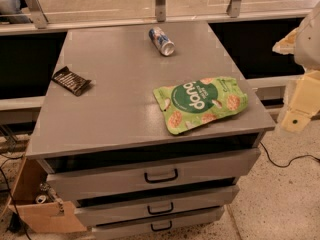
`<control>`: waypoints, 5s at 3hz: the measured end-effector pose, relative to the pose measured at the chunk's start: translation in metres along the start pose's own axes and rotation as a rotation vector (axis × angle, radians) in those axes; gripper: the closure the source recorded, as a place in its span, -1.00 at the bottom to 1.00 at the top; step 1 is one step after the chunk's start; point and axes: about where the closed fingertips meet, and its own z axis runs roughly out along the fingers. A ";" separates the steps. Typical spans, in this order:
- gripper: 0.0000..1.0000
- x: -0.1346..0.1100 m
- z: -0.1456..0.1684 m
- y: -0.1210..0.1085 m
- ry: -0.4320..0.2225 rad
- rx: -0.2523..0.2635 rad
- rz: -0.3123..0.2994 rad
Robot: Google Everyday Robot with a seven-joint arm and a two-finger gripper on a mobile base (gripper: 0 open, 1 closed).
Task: Place redbull can upright
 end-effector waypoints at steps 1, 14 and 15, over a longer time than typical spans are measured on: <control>-1.00 0.000 0.000 0.000 0.000 0.000 0.000; -1.00 -0.282 0.226 -0.354 -0.418 0.304 0.800; -1.00 -0.281 0.241 -0.359 -0.369 0.296 0.801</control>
Offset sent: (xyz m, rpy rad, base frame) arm 0.0713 0.0410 -0.0251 0.1481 -0.0643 0.0509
